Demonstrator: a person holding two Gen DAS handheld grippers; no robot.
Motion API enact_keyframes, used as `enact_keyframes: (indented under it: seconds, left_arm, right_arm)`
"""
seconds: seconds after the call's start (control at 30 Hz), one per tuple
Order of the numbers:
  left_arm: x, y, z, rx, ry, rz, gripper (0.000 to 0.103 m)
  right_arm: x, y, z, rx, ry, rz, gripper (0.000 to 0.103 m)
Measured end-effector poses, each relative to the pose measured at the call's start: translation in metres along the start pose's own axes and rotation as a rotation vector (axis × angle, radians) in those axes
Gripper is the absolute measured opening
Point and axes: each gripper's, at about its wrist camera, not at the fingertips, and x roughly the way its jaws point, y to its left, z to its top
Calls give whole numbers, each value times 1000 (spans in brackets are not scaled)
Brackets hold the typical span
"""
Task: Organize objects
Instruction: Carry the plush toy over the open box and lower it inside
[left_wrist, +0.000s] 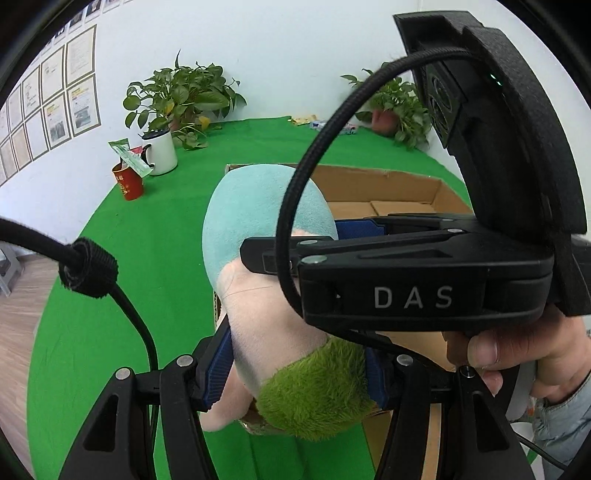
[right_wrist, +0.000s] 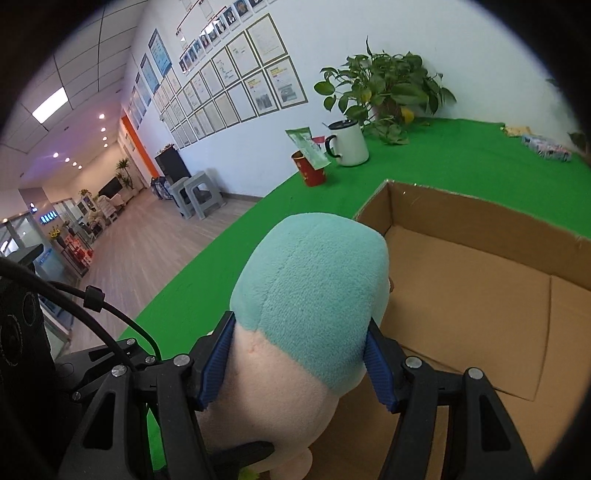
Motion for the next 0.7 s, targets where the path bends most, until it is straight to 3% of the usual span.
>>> enact_keyframes:
  seconds: [0.13, 0.3, 0.63, 0.7]
  left_arm:
    - [10, 8, -7, -7, 27, 1, 62]
    - [-7, 1, -18, -5, 37, 16, 63]
    - [-27, -6, -37, -5, 14, 43, 61]
    - [-26, -3, -38, -14, 7, 37, 57]
  right_arm:
    - [-1, -6, 2, 6, 34, 12, 65]
    - [-2, -8, 1, 17, 55, 21, 65]
    - [19, -16, -5, 77, 136, -10, 67]
    - [22, -15, -5, 82, 142, -18, 68]
